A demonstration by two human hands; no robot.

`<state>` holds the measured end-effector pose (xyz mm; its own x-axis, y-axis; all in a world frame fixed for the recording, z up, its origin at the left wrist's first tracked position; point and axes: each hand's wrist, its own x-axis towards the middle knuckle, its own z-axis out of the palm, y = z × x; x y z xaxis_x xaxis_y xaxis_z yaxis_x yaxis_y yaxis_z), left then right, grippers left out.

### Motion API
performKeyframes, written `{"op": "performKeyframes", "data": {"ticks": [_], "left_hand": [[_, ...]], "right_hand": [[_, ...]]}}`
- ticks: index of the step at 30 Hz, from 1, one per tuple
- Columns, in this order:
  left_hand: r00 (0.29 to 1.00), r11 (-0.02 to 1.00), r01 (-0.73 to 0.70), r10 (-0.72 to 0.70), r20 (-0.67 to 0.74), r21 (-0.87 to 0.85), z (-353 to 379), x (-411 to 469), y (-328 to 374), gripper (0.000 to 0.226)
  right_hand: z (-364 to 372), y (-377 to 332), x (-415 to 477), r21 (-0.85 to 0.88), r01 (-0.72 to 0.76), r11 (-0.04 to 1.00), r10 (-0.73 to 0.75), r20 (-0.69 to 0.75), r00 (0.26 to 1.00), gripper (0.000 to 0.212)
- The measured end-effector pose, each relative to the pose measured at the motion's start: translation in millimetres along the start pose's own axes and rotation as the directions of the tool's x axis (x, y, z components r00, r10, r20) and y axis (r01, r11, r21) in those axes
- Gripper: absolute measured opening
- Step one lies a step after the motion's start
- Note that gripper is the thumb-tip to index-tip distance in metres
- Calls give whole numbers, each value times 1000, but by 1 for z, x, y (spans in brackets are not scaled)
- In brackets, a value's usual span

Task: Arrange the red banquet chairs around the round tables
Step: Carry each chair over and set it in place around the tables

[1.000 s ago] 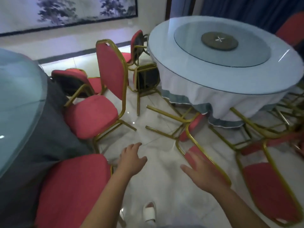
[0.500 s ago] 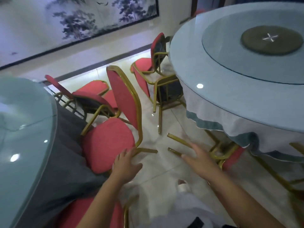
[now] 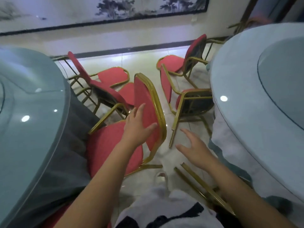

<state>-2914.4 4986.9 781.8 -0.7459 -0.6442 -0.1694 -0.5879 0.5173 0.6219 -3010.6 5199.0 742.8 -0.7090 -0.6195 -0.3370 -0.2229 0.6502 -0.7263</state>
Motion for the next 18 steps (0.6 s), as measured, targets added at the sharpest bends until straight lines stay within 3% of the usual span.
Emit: {"op": "performKeyframes", "data": {"ticks": [4,18], "left_hand": [[999,992,25,-31,-45,-123,3,58,20,100],[987,975,160,-162,3,-154,8,152,17,113]], "right_hand": [[-13,-28,31,18,78,997,-78,9,997,64],[-39,-95,141,-122,170,978,-152,144,978,67]]}}
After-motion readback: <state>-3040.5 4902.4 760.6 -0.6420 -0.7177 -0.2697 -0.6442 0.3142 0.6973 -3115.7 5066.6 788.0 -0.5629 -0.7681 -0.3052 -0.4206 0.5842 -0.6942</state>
